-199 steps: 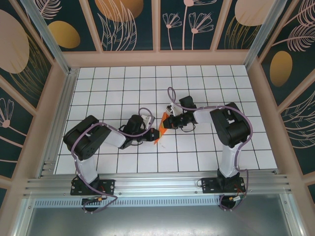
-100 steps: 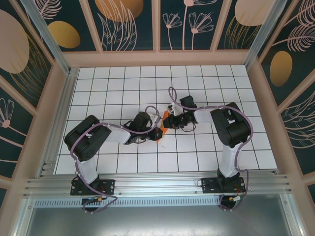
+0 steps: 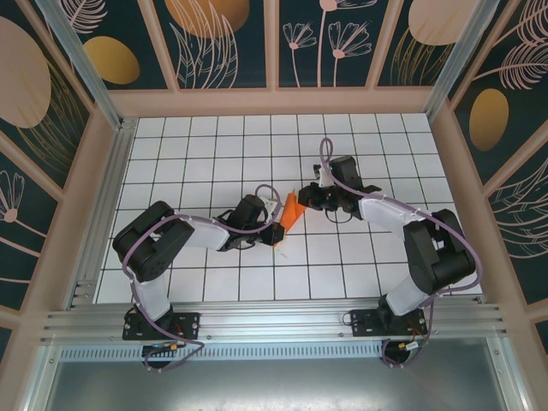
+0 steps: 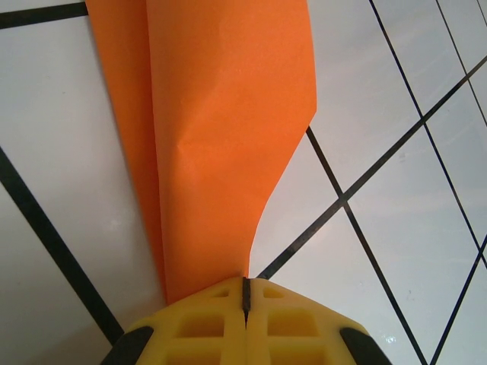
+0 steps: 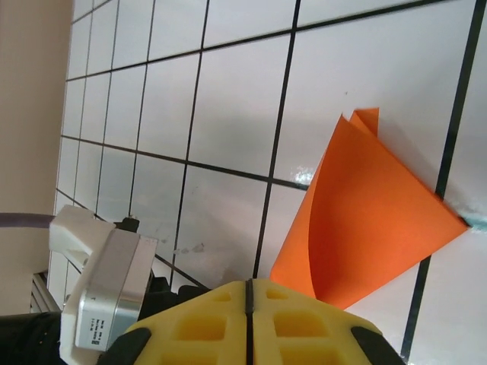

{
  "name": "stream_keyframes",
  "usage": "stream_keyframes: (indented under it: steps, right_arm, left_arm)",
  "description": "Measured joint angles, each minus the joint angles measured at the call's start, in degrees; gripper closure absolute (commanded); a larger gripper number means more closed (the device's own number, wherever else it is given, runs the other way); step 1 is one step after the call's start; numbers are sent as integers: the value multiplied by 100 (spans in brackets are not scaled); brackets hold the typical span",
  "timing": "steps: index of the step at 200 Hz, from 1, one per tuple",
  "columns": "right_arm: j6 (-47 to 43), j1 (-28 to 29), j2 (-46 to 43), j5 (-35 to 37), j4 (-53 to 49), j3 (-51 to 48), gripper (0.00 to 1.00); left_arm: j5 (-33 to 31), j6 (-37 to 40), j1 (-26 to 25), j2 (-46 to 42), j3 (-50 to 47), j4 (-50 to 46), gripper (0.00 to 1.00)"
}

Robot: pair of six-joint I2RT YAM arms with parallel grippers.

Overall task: Fold a paper plane with a square sheet of paper (pick it up from the middle)
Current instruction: Fold the wing for the fifth time at the center of the table.

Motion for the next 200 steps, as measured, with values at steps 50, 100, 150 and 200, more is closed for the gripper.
stream_keyframes:
  steps: [50, 100, 150, 200]
  right_arm:
    - [363, 479, 573, 90, 4, 7, 95]
    - [573, 599, 1104, 149, 7, 68, 95]
    - [590, 597, 1290, 291, 2, 72, 96]
    - [566, 577, 1335, 345, -24, 81, 96]
  left_arm:
    - [-4, 0, 0, 4, 2, -2, 100]
    - [-4, 0, 0, 4, 2, -2, 100]
    - [4, -15, 0, -7, 2, 0, 100]
    - [33, -398, 37, -142, 0, -92, 87]
